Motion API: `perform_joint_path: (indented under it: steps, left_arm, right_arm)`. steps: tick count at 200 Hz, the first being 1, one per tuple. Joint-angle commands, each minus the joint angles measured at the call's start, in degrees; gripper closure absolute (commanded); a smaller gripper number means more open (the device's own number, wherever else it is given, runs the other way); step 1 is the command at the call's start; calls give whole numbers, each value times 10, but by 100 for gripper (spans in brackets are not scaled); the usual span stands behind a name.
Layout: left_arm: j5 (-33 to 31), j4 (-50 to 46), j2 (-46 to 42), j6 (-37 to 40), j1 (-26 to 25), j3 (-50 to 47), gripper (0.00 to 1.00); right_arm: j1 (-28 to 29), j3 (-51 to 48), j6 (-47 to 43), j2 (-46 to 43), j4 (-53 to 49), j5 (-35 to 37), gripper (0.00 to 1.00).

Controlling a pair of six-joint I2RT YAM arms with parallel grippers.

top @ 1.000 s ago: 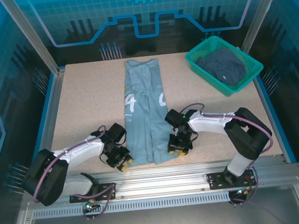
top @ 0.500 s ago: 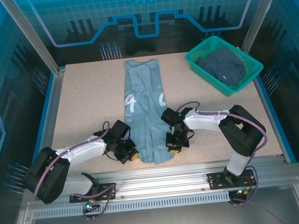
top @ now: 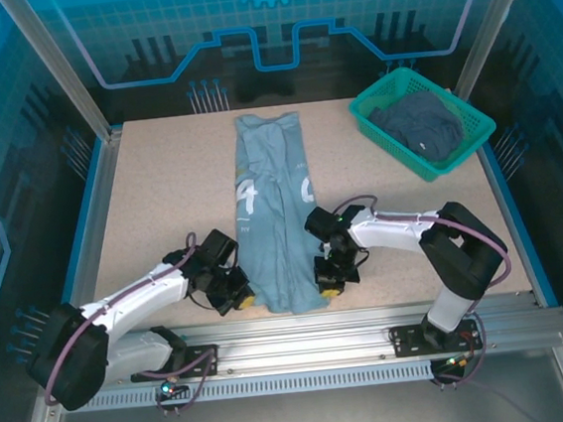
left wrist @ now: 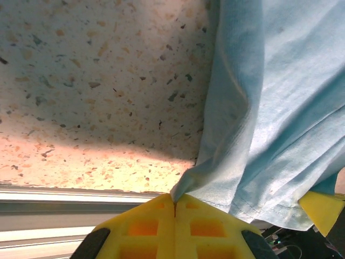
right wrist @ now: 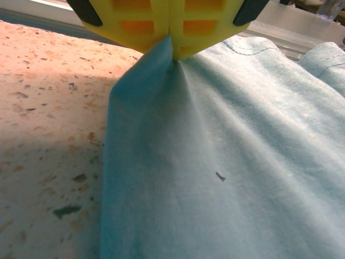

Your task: Fold and stack the t-shirts

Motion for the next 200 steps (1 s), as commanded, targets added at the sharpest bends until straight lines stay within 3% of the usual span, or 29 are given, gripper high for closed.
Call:
perform_joint_path:
  steps: [1,41,86,200]
  left_arm:
    - [-7,-30,-17,12,10,34,100]
    - [-17,6,-1,16,71,91,100]
    - [12,52,106,64,140,198,100]
    - [36,105,315,128,245,368,100]
  right_arm:
    - [-12,24,0,-32,-40,2,100]
    - [-68,98,-17,-26,-72,5,100]
    - [-126,209,-45,34,-99,7,100]
    - [-206,538,-81,293,-154,44,100]
